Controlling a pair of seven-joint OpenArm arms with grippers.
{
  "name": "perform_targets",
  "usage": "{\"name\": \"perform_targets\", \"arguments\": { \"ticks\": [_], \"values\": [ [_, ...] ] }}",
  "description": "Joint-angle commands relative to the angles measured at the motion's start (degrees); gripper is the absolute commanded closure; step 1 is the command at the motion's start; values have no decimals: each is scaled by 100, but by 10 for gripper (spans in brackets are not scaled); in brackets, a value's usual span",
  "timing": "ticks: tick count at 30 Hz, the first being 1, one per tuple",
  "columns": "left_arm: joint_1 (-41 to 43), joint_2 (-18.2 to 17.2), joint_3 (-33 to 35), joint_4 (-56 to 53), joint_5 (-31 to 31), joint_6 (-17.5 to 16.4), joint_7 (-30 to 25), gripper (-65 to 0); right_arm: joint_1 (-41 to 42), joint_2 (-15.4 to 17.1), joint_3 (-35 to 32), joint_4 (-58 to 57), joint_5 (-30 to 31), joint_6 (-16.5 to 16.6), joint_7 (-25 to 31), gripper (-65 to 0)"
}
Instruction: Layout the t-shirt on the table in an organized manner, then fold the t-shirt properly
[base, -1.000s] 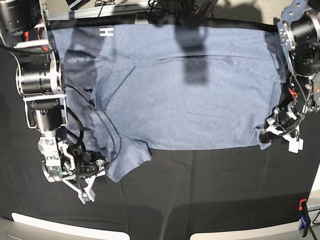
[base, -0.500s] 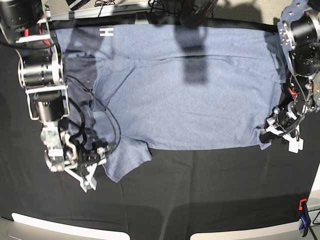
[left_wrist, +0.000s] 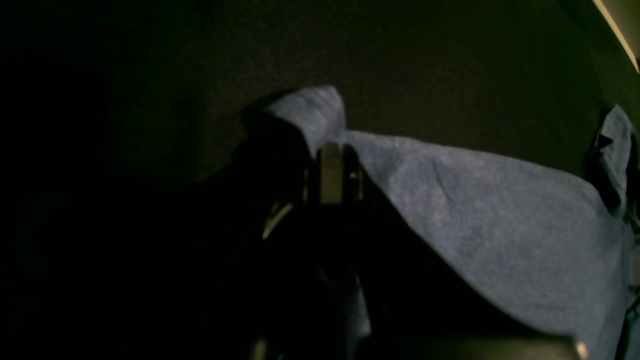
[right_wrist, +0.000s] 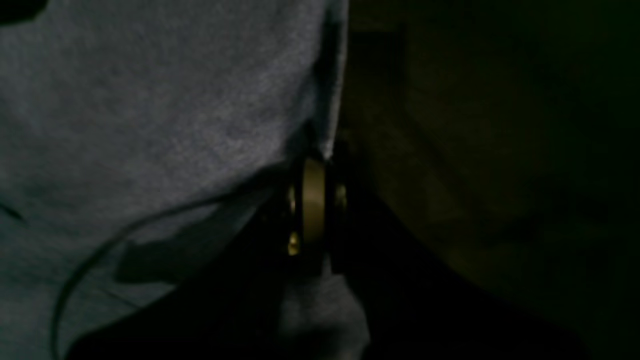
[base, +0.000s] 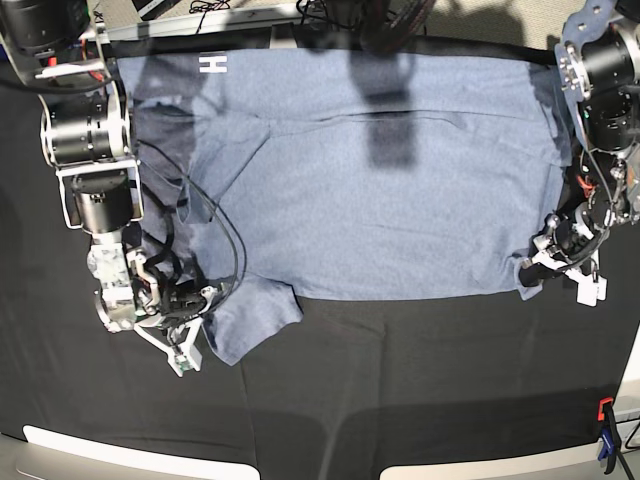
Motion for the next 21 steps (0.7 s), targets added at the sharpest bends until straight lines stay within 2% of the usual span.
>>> {"name": "perform_targets", "arguments": {
  "ticks": [1,11,16,21],
  "values": [
    [-160,-144,-17,92,-129,-54,-197,0,175,127,15,199,-85,-74,42,0],
    [-39,-496,-17,763,-173,-54,-256,0,-101,190,15,1891,-61,-70,-223,0],
    [516,-549,-17,1534,-428,-54,-177,0,-664,190,26,3064,-61,-70,-514,0],
    [1147,-549,-20,2328,-577,-54,-177,0,-1220,188,157,3773,-61,-72,-654,0]
  ]
}}
